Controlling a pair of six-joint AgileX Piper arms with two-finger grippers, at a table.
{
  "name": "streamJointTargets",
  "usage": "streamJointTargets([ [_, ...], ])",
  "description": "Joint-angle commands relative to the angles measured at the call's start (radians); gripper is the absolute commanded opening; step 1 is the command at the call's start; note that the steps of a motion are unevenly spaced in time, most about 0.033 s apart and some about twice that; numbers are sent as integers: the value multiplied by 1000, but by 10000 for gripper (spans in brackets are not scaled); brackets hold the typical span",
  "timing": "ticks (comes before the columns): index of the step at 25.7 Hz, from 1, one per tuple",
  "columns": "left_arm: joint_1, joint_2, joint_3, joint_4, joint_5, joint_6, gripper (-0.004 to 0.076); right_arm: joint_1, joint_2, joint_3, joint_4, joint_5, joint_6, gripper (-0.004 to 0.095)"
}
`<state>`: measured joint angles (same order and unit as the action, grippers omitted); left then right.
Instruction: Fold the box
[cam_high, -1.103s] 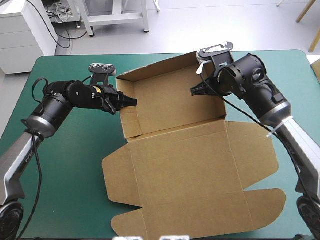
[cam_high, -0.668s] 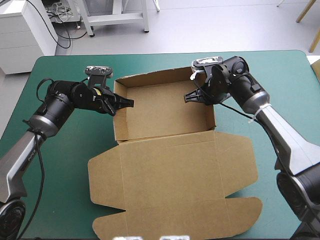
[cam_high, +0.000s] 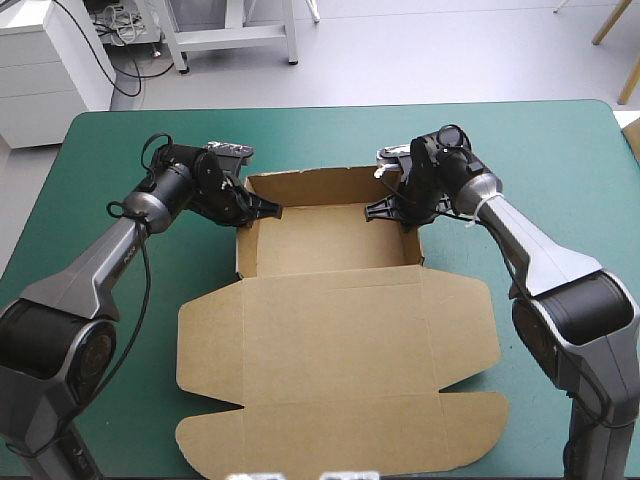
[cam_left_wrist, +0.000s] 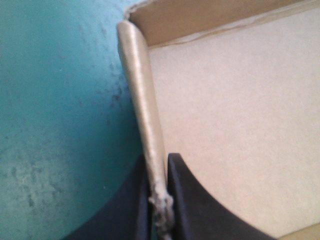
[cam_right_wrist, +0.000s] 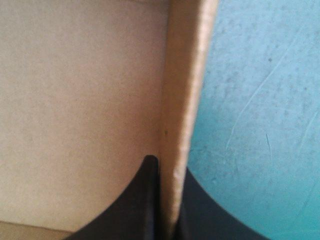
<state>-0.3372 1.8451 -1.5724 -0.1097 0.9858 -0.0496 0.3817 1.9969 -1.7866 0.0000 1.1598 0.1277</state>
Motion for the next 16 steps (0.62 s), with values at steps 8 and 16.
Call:
streamJointTargets([
  [8,-16,22,-16,-90,15,271,139,-3,-7,-70,8,-35,-79,120],
  [16,-14,5,-99,-93,69,260,395,-3,-9,-177,10,10,-79,434],
])
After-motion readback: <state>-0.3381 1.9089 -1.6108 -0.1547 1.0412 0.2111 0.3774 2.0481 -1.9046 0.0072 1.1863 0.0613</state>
